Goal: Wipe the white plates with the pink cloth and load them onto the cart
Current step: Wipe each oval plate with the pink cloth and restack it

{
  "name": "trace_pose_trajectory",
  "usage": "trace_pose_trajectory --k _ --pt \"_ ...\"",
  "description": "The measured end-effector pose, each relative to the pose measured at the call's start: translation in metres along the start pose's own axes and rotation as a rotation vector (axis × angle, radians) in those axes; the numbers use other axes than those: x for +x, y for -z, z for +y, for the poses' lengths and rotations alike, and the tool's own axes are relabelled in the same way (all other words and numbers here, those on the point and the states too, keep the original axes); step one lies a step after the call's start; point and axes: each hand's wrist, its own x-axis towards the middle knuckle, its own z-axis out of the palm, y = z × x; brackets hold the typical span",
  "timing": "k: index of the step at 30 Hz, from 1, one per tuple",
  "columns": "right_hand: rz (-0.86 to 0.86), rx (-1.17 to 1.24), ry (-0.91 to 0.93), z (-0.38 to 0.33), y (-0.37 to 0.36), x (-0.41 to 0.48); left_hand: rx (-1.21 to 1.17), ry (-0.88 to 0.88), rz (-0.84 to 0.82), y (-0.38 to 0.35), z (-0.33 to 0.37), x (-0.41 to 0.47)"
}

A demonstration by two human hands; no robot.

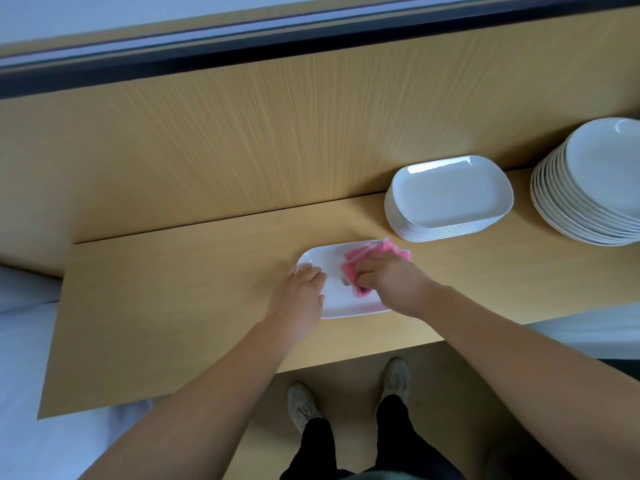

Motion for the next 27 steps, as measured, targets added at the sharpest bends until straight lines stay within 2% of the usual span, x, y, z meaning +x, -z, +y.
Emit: trace_pose_trajectory --k 4,8,9,21,27 --pt "0.033 -0.095 -0.080 -0.011 -0.003 0.028 0.008 0.008 -0.107 -0.005 -0.004 -0.001" --pt "-0.271 -0.194 -0.329 -0.012 -0.012 0.030 -0.005 0.005 -0.169 -0.003 -0.011 -0.001" --pt "-0.303 -0.188 -0.353 -0.012 -0.013 0.028 -0.011 0.014 -0.181 -0.003 -0.012 -0.001" --pt "-0.306 -0.178 -0.572 -0.005 -0.001 -0.006 -0.025 0.039 -0.285 0.004 -0.002 -0.001" --pt "-0.352 -0.155 -0.531 -0.016 -0.009 -0.037 -0.055 0.038 -0.357 0.008 0.008 -0.001"
